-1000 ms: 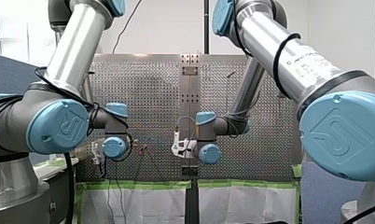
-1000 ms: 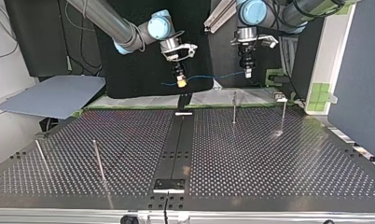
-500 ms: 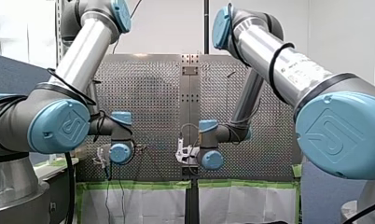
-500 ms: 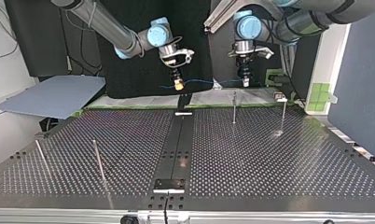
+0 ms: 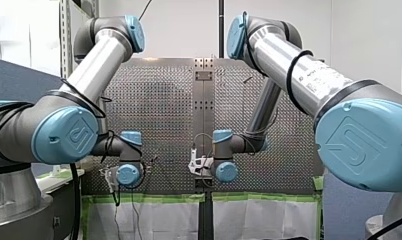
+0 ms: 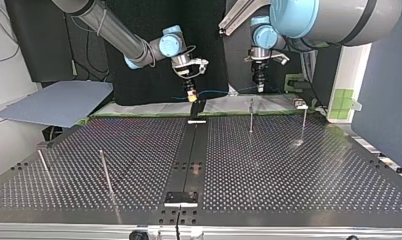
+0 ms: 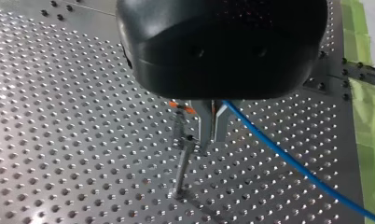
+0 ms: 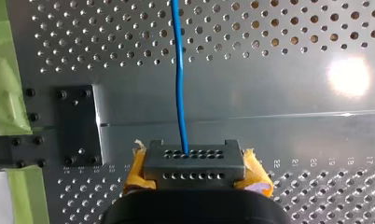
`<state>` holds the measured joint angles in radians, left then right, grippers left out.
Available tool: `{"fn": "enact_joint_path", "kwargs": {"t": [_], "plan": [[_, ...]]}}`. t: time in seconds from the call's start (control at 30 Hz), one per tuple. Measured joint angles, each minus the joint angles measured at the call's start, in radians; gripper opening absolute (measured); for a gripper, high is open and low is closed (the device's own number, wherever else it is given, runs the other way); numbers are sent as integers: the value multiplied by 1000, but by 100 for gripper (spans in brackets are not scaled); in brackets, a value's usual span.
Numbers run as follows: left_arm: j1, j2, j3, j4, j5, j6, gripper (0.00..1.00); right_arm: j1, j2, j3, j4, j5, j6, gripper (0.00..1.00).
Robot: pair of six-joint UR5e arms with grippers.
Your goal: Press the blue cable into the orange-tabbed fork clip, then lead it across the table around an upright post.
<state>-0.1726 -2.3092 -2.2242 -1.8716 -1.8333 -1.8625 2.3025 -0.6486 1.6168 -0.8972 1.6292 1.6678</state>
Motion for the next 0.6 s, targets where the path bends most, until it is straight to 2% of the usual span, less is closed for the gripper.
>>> {"fn": "enact_joint_path", "kwargs": {"t": [0.13, 0.4, 0.6], "plan": [[8, -12, 33, -32, 18, -2, 1, -1, 10, -5, 1, -8, -1, 0], [29, -14, 76, -89, 23, 0, 1, -2, 30, -9, -7, -12, -2, 0], [45, -14, 110, -129, 25, 6, 1, -2, 68, -17, -9, -15, -2, 0]]}}
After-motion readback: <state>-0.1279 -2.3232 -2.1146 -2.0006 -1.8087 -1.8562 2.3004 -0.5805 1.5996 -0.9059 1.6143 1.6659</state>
